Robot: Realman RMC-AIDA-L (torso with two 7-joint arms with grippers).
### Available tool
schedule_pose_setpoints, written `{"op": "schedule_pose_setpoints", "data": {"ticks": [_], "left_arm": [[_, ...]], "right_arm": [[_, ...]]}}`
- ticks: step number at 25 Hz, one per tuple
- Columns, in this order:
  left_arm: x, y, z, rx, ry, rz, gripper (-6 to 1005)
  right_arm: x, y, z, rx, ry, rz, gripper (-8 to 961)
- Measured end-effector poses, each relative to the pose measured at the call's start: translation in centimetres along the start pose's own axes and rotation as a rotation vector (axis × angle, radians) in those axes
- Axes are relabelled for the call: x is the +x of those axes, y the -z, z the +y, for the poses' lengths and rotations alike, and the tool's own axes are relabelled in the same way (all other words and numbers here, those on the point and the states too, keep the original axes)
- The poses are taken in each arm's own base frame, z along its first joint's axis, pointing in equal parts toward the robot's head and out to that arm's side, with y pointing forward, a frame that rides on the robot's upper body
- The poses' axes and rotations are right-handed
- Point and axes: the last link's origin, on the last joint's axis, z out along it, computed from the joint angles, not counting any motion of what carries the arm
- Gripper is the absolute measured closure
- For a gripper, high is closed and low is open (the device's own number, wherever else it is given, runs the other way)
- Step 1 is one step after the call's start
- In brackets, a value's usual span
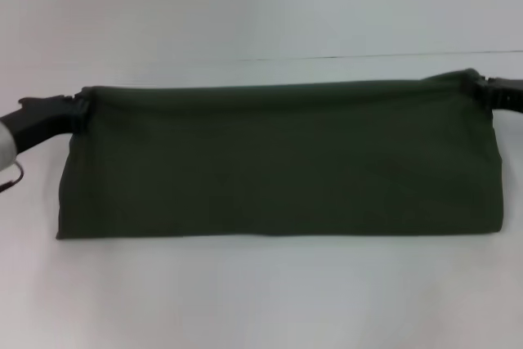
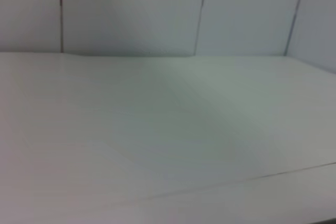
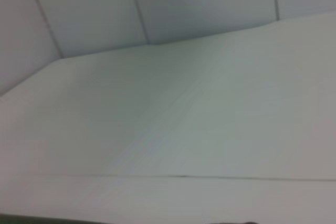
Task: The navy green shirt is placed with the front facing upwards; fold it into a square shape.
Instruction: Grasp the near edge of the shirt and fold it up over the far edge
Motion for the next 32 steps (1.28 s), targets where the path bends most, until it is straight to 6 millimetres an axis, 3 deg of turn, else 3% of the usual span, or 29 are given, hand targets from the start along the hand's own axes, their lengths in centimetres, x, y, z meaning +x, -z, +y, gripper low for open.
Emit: {"op": "schedule_pose_setpoints", "data": {"ticks": [6,11,25,29,32], "left_arm": [[1.4,-3.0,0.5,0.088,-0.062,-0.059,947],[2.1,-4.4,0.5,0.161,-0.101,-0.092,946],[2.4,-4.8,0.4,0.216,-0.045,-0.069,944],[2.3,-4.9,0.7,0.21,-0.037,-0.064,769],[2.3,-4.9,0.7,0.212,-0.016,-0.051,641]], "right_arm": [[-1.3,-1.9,0.2,0.068,0.027,-0.001,887],[-1.2,-3.5,0.7,0.103,0.05,0.029,886],[-0.6,-5.3,1.4,0.167,0.074,0.055,868],[-0.7,-5.4,1.5,0.166,0.076,0.053,792],[-0.8,-5.2,1.4,0.163,0.073,0.05,650]]}}
